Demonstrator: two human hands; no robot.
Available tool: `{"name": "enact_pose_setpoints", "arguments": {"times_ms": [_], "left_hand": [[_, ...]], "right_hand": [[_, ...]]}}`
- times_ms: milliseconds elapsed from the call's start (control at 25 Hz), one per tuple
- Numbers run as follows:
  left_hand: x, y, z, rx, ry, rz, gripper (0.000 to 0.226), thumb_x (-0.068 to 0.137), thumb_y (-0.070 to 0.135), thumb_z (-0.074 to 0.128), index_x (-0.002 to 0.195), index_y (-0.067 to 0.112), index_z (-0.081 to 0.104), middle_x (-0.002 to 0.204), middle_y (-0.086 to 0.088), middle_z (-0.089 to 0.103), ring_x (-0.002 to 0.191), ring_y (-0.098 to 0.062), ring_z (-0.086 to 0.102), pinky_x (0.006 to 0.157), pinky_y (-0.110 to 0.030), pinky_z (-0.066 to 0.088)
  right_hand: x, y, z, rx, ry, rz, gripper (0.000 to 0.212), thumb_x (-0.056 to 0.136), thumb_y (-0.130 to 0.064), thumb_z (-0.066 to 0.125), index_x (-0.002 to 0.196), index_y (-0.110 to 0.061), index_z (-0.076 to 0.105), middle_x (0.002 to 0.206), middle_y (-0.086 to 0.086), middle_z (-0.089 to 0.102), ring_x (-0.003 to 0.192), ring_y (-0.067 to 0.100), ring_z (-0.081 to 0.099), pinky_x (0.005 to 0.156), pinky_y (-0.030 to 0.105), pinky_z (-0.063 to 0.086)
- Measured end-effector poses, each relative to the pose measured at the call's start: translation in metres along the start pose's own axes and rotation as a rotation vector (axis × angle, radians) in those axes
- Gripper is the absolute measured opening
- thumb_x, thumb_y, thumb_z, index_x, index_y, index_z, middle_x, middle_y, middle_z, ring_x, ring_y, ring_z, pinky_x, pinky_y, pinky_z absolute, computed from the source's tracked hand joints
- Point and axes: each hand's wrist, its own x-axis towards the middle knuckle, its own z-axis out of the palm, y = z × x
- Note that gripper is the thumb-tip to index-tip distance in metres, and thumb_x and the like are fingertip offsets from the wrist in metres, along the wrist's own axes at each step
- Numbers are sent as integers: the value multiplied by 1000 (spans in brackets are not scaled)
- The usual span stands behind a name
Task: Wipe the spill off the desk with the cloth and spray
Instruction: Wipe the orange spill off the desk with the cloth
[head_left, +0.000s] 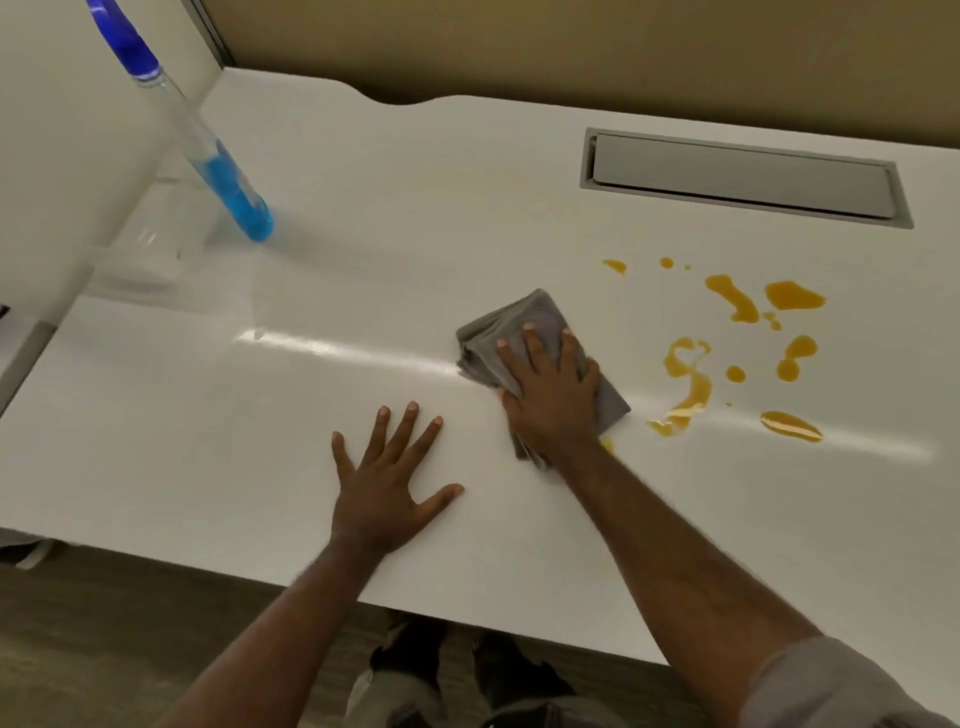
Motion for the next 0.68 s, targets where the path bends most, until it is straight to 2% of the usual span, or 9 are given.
{"name": "enact_pose_setpoints", "arguments": {"times_ms": [40,120,240,320,440,520,600,680], "left_hand": [[0,0,0,-2,2,-3,82,82,85,22,151,49,-2,163,15,-4,150,-16,-10,112,-69,-3],[-1,0,0,-12,-2,-9,82,82,86,23,151,49,-1,163,16,-3,150,-14,-10,112,-69,-3],[-1,1,-1,-4,-11,-10,81,81,86,22,150,51,-2,162,18,-6,150,-13,-11,112,-68,-3],[0,0,-1,-6,-4,-16,81,81,85,22,150,51,-2,163,17,-5,150,-13,-12,113,-68,-3],[-1,-1,-2,-4,-11,5,81,81,86,20,150,51,-3,163,16,-6,150,-14,-13,113,-69,-2],[0,-2,-2,-7,-18,-3,81,80,87,18,150,51,-3,162,17,-6,150,-14,-13,112,-69,-1],[-2,0,-3,-12,-17,2,81,80,87,17,150,52,-4,162,18,-7,150,-14,-13,113,-68,-2],[-2,0,-4,-18,-10,-1,80,79,87,17,149,53,-4,161,18,-7,150,-14,-13,113,-68,-3]], "right_hand": [[-13,14,2,-4,36,8,59,91,-51,37,149,-44,25,161,-6,22,146,39,18,107,62,25],[-28,45,0,3,94,162,58,91,-48,41,148,-43,30,160,-5,26,145,38,22,105,60,28],[-12,51,-6,66,81,411,60,93,-48,43,150,-42,24,163,-1,19,145,44,14,106,65,23],[-4,23,-9,79,51,323,61,92,-51,42,149,-45,21,163,0,15,145,47,11,106,67,20],[-44,0,3,22,53,80,60,87,-50,43,146,-48,28,161,-2,25,145,43,20,106,65,24],[-72,28,7,4,110,130,59,86,-49,44,144,-48,32,159,-5,30,145,38,24,106,61,27],[-81,63,4,-1,142,286,57,90,-50,43,145,-49,30,160,-6,27,146,36,21,107,58,26],[-77,68,-2,37,147,458,57,92,-51,42,147,-48,26,162,-3,22,147,40,16,108,60,23]]}}
